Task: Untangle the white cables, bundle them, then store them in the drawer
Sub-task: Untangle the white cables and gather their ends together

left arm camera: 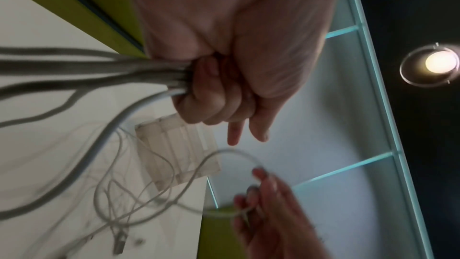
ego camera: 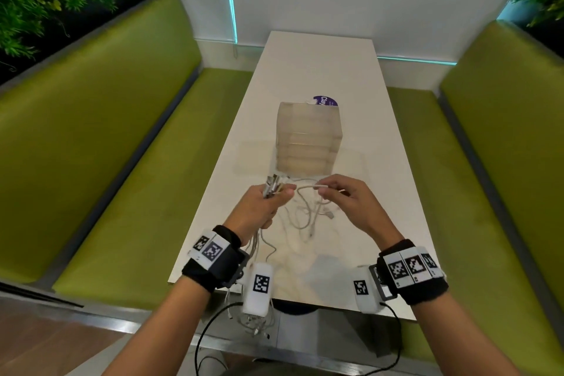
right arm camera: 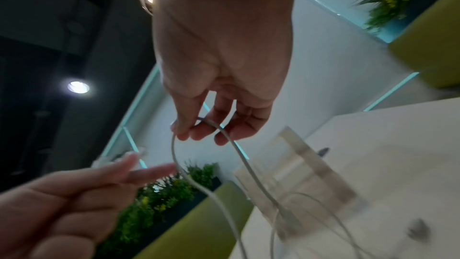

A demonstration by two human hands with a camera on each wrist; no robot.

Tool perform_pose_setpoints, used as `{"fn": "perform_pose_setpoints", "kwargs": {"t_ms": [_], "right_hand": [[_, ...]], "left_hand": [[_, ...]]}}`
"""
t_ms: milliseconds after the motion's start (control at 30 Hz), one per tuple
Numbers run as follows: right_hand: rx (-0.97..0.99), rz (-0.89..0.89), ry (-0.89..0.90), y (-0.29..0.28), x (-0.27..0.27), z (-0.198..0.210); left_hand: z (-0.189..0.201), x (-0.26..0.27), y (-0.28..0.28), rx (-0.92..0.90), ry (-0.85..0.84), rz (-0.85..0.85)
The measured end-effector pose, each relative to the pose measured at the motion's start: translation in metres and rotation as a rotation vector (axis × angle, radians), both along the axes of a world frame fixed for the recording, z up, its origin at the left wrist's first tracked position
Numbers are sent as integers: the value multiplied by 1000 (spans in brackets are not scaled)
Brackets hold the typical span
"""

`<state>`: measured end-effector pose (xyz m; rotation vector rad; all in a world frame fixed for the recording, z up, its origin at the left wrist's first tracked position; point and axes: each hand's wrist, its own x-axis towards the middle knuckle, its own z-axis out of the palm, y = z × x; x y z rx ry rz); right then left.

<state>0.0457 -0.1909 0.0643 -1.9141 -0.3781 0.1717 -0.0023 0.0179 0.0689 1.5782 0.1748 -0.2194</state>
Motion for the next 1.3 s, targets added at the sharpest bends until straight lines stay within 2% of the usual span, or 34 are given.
{"fn": "perform_pose_setpoints", "kwargs": {"t_ms": [200,267,367,467,600,733,900,1000,1100,1300], "right_hand": [[-143,234,-28,13,-4,31],[-293,214,-51,10,3,27],[-632,167,-96,5,18,6],[-738,59,11,1,28,-16],[-594,-86,139,-7,32,-29],[-141,-238,65,-11,32,-21],[221,-181,41,-1,18,17],[256,-87,-45,23,-2,35],[258,56,11,49,-17,32],[329,-71,41,76,-21,15]], "left_hand": [[0,2,-14,113,-30,-8],[-1,2,-11,129,-26,13],[-1,2,-3,119,-17,21],[-2,2,0,113,-18,26],[-5,1,6,116,-2,33],[-10,2,12,-46,13,70],[-7,7,18,-265,18,180],[-5,10,9,-369,-11,198],[0,11,-1,-460,-59,181],[3,11,-3,-578,-24,178]]}}
